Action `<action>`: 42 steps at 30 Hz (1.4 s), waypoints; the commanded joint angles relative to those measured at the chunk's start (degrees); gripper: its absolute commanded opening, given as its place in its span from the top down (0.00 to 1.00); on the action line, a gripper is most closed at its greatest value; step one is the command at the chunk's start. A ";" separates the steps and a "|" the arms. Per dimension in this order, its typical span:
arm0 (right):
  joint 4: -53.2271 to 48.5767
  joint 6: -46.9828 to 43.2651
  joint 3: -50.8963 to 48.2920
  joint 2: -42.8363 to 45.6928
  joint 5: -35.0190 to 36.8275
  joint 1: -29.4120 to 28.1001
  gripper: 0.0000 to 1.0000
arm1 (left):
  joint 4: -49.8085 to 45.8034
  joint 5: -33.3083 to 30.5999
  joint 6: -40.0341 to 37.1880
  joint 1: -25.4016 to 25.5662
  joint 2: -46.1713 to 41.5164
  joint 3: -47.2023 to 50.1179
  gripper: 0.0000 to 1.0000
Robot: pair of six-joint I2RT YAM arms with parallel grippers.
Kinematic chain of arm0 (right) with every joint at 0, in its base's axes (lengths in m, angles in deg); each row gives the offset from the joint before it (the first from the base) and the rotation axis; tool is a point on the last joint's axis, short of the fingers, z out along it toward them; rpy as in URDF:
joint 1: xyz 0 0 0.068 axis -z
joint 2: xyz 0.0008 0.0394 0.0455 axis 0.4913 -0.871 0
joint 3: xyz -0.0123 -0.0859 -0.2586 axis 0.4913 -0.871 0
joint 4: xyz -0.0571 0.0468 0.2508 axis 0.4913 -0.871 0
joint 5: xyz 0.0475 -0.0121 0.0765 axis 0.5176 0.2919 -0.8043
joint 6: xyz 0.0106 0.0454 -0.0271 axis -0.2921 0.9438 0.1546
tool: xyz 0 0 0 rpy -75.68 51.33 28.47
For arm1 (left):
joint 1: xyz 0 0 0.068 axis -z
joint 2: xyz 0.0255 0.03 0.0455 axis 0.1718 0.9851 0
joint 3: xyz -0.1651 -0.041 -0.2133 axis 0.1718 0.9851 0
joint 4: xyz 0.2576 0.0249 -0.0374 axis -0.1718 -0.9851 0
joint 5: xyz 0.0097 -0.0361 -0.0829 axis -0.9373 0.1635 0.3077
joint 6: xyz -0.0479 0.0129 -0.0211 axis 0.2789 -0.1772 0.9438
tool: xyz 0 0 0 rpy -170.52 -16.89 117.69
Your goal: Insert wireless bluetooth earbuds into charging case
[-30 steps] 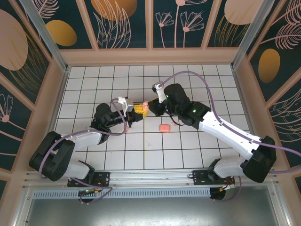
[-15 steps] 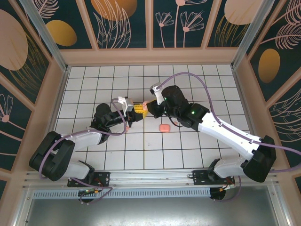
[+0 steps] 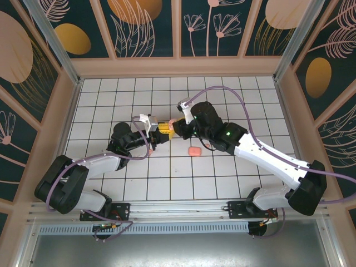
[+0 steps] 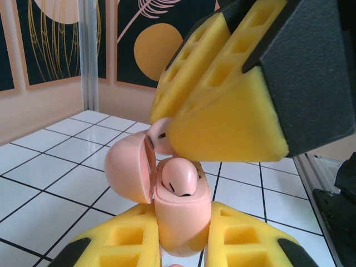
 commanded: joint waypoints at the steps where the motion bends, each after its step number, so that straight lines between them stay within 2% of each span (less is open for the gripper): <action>1: 1.70 1.43 -0.43 1.73 0.06 -0.44 0.71 | 3.20 -0.83 -0.04 0.47 -1.02 -1.70 0.89; 21: 4.18 5.28 0.32 4.99 -7.94 3.09 0.52 | 3.28 -0.38 -0.08 0.82 -0.80 -2.38 0.89; 26: 6.11 8.44 -0.94 6.96 -12.23 5.92 0.52 | 3.37 -0.30 0.00 0.82 -0.81 -2.48 0.89; 31: 6.54 12.13 -1.88 8.01 -18.75 9.52 0.60 | 3.25 -0.26 -0.26 0.83 -0.98 -2.36 0.89; 35: 4.71 13.04 -1.05 6.64 -21.26 10.18 0.65 | 3.28 -0.01 -0.16 0.80 -0.72 -2.54 0.89; 42: 3.67 12.63 0.05 3.15 -23.36 10.21 0.64 | 3.64 0.10 0.08 0.91 -0.61 -2.62 0.89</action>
